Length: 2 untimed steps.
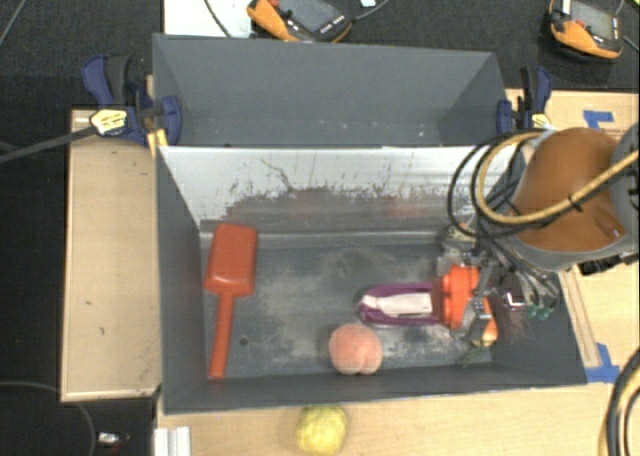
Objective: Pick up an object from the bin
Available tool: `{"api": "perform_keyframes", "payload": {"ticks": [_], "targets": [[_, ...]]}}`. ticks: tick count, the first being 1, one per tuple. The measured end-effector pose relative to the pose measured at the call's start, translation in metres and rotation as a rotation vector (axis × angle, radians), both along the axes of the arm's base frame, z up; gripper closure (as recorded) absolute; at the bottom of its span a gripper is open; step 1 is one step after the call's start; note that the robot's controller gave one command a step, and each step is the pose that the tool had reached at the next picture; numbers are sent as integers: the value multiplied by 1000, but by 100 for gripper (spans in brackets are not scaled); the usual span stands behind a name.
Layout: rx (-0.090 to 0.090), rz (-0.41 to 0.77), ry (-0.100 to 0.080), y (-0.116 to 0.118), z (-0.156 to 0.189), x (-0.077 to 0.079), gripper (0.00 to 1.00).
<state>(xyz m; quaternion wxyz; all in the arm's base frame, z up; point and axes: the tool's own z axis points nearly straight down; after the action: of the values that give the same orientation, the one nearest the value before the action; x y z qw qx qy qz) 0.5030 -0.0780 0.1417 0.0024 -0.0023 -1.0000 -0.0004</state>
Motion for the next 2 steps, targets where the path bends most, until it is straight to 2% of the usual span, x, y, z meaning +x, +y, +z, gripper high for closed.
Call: {"api": "perform_keyframes", "payload": {"ticks": [1, 2], "targets": [[-1, 5, -7, 0, 3, 2, 0], [1, -120, -5, 76, -72, 11, 0]]}}
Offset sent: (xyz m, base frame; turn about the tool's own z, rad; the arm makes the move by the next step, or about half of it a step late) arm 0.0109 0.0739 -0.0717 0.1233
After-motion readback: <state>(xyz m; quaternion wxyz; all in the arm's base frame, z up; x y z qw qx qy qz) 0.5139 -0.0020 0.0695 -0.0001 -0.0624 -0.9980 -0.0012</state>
